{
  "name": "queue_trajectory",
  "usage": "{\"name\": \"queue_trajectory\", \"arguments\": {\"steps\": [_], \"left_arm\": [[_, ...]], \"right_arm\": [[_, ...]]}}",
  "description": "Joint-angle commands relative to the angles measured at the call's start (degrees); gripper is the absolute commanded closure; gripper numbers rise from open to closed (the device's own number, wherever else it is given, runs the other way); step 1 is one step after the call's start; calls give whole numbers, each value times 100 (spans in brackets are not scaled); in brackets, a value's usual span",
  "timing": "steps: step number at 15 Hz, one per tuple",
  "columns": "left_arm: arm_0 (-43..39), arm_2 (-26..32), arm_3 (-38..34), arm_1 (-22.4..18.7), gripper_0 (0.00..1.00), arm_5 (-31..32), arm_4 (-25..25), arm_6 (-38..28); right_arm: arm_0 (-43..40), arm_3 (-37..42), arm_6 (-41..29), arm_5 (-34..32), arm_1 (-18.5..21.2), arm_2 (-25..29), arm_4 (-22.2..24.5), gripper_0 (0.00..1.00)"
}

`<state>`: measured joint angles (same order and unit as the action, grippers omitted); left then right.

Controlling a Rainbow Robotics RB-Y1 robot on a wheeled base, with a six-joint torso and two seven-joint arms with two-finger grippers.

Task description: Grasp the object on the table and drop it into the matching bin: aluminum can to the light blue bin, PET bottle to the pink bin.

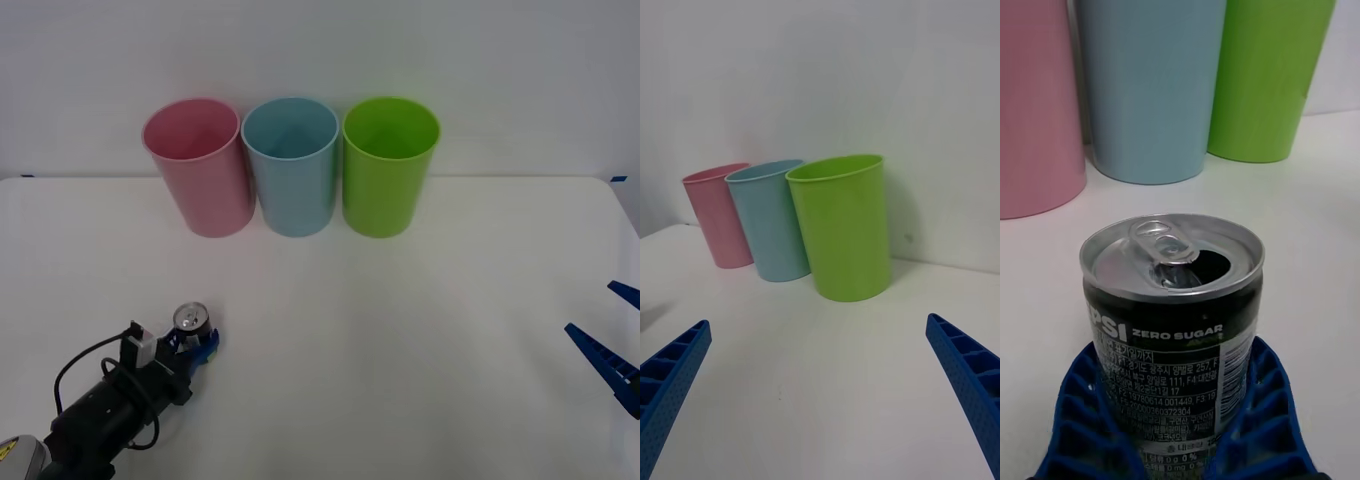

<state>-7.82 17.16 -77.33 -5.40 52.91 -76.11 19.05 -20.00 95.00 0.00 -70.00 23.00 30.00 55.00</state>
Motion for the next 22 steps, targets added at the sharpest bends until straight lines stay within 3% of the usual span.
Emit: {"name": "queue_trajectory", "arguments": {"steps": [1,5,12,22], "left_arm": [[0,95,-2,-13,100,149,8,-33],[-141,121,-142,-171,100,255,228,-60],[-818,104,-1188,-338,100,255,843,-403],[-1292,192,-2981,-338,100,149,1072,-1976]], "right_arm": [[0,0,0,0,0,0,0,0],[0,0,0,0,0,0,0,0],[0,0,0,0,0,0,0,0],[0,0,0,0,0,0,0,0]]}}
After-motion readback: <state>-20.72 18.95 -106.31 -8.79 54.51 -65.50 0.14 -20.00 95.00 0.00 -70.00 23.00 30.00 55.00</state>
